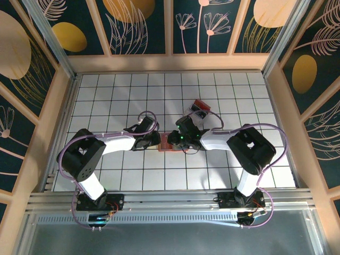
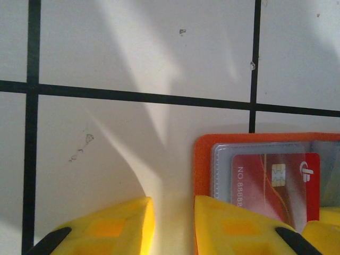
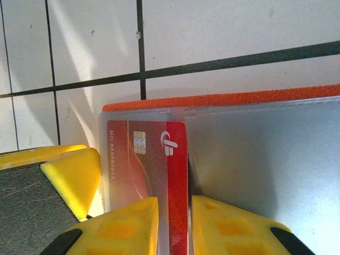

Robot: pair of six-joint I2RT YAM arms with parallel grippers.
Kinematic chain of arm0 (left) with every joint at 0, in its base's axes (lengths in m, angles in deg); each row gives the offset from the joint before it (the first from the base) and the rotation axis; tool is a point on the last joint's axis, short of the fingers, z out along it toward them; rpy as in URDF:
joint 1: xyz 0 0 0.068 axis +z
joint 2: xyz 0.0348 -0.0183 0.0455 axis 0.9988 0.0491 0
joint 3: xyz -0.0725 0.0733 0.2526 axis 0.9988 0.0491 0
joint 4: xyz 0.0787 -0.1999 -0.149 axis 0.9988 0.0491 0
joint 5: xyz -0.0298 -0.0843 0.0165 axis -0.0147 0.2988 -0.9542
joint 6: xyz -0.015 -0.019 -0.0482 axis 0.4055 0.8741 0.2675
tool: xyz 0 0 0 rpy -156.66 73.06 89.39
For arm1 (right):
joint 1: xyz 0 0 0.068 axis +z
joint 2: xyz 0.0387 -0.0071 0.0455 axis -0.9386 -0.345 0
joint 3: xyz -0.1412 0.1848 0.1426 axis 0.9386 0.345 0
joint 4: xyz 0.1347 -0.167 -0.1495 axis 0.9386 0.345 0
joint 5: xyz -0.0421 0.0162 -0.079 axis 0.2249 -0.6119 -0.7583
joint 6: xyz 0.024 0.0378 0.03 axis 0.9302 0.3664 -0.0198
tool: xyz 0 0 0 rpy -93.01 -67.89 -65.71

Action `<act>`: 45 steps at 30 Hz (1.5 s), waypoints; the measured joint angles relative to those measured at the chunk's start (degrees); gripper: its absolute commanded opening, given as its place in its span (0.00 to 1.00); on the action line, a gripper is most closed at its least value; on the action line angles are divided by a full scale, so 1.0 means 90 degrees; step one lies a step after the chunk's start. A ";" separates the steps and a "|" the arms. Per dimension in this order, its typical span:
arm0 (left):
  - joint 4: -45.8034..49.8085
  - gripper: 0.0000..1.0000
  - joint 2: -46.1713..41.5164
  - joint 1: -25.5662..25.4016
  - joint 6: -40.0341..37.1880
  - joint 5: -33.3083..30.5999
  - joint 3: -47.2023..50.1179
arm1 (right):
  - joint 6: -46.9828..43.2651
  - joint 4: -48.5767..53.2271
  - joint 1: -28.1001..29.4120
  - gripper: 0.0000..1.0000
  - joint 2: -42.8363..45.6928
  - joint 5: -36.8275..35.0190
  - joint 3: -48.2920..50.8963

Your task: Take the credit cards out of the card holder

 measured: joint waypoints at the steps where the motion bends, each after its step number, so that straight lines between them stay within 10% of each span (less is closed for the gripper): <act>1: 0.0019 0.23 0.0007 -0.0002 -0.0017 -0.0024 -0.0005 | 0.0002 -0.0056 -0.0010 0.24 -0.0010 0.0049 0.0010; 45: 0.0194 0.22 0.0102 0.0002 -0.0012 -0.0097 -0.0124 | 0.0641 -0.2844 -0.0804 0.00 0.0131 0.1775 0.1484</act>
